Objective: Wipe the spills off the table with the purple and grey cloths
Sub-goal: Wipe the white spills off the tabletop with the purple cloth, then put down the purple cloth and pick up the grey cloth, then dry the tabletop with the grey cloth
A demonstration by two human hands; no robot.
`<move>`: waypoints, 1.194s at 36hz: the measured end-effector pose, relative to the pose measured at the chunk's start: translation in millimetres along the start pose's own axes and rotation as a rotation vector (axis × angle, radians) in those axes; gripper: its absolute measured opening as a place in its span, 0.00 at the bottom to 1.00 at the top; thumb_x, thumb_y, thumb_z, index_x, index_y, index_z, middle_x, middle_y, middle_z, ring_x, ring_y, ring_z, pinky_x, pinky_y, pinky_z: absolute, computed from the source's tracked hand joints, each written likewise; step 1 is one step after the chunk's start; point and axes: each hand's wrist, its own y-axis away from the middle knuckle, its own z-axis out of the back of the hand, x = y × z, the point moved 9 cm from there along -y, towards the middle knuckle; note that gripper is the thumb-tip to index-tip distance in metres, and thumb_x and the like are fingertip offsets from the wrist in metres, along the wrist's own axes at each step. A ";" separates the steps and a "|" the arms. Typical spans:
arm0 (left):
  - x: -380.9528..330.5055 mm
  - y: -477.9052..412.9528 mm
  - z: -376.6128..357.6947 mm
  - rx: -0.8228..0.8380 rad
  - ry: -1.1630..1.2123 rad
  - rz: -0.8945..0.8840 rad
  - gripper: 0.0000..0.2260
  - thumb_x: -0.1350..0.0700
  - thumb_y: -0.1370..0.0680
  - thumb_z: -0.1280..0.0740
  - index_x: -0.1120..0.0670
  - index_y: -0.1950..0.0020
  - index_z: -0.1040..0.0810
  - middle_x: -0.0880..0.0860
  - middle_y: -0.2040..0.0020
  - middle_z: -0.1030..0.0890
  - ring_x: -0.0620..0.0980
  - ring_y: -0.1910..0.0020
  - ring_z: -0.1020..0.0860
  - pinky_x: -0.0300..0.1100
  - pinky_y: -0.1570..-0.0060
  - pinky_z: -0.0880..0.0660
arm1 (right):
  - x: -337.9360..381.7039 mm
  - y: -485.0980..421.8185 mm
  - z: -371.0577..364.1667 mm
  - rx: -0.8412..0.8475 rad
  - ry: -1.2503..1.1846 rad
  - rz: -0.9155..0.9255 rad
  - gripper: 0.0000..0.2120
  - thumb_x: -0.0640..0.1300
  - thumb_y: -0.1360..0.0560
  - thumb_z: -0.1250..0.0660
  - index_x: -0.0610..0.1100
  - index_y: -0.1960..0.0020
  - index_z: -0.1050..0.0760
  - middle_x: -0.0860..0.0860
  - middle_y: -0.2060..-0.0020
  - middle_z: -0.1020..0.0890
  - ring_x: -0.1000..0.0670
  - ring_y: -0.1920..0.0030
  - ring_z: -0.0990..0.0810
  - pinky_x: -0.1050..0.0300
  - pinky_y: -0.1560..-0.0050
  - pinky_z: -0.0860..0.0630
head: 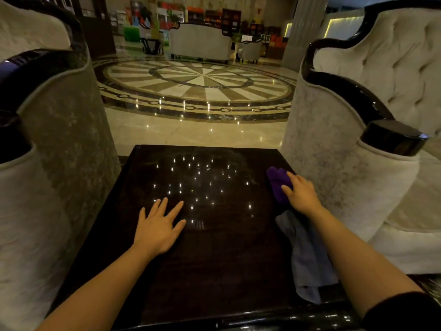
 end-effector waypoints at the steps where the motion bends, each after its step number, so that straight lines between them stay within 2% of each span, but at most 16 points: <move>1: 0.5 0.1 1.1 -0.010 -0.005 0.004 0.25 0.39 0.21 0.52 0.42 0.25 0.54 0.54 0.22 0.53 0.52 0.23 0.57 0.56 0.26 0.57 | -0.5 5.3 2.7 -0.009 0.000 0.009 0.25 0.49 0.22 0.44 0.44 0.28 0.44 0.39 0.29 0.38 0.37 0.30 0.40 0.43 0.31 0.40; 6: 1.7 3.9 6.0 -0.043 -0.035 0.025 0.25 0.40 0.21 0.53 0.42 0.25 0.52 0.54 0.22 0.51 0.53 0.23 0.55 0.56 0.26 0.55 | -9.3 35.1 6.0 -0.001 0.059 -0.001 0.27 0.52 0.22 0.43 0.47 0.27 0.46 0.39 0.28 0.40 0.37 0.29 0.42 0.44 0.30 0.41; 14: 12.3 25.6 23.8 -0.066 -0.052 0.032 0.24 0.41 0.21 0.53 0.42 0.25 0.52 0.54 0.22 0.51 0.54 0.23 0.54 0.56 0.26 0.53 | -20.0 89.6 -13.8 0.202 0.093 -0.092 0.33 0.64 0.27 0.44 0.60 0.27 0.54 0.40 0.25 0.53 0.35 0.27 0.51 0.41 0.29 0.47; 20: 50.3 56.9 31.5 -0.027 -0.052 0.075 0.24 0.41 0.20 0.54 0.42 0.25 0.53 0.53 0.22 0.53 0.53 0.23 0.55 0.55 0.26 0.53 | -15.0 116.8 -34.1 0.275 0.113 -0.183 0.35 0.67 0.28 0.46 0.60 0.27 0.58 0.40 0.25 0.58 0.35 0.26 0.54 0.34 0.29 0.50; 25: 74.9 83.0 27.4 -0.016 -0.055 0.073 0.24 0.41 0.20 0.54 0.41 0.25 0.54 0.53 0.22 0.54 0.53 0.23 0.54 0.55 0.26 0.53 | -19.0 126.5 -28.4 0.136 0.218 -0.238 0.29 0.62 0.23 0.49 0.56 0.26 0.55 0.38 0.25 0.53 0.34 0.28 0.46 0.36 0.31 0.44; 30: 94.7 99.4 17.1 0.010 -0.052 0.094 0.23 0.42 0.20 0.54 0.41 0.25 0.54 0.52 0.22 0.56 0.52 0.23 0.54 0.55 0.26 0.53 | -13.5 127.0 -29.8 0.032 0.242 -0.259 0.21 0.51 0.20 0.50 0.55 0.28 0.46 0.39 0.28 0.41 0.34 0.31 0.42 0.37 0.33 0.42; 34: 97.9 100.2 14.6 0.008 -0.018 0.098 0.23 0.42 0.20 0.54 0.41 0.25 0.53 0.52 0.22 0.57 0.52 0.23 0.54 0.55 0.26 0.52 | -5.2 127.1 -33.5 0.034 0.244 -0.187 0.19 0.48 0.20 0.50 0.56 0.30 0.41 0.40 0.30 0.37 0.35 0.33 0.39 0.37 0.35 0.39; 38: 94.3 96.1 13.4 0.019 -0.029 0.066 0.23 0.43 0.20 0.54 0.41 0.25 0.54 0.52 0.22 0.57 0.51 0.23 0.55 0.55 0.26 0.53 | 13.3 126.2 -33.8 0.018 0.213 -0.051 0.18 0.46 0.21 0.46 0.55 0.31 0.37 0.42 0.31 0.34 0.35 0.34 0.37 0.39 0.38 0.36; 43: 91.1 94.7 11.0 0.035 -0.035 0.041 0.23 0.43 0.19 0.54 0.41 0.25 0.54 0.51 0.22 0.57 0.51 0.23 0.56 0.54 0.25 0.53 | 62.1 109.8 -26.5 -0.051 0.094 0.074 0.19 0.45 0.21 0.45 0.53 0.31 0.37 0.42 0.32 0.32 0.36 0.37 0.34 0.41 0.41 0.33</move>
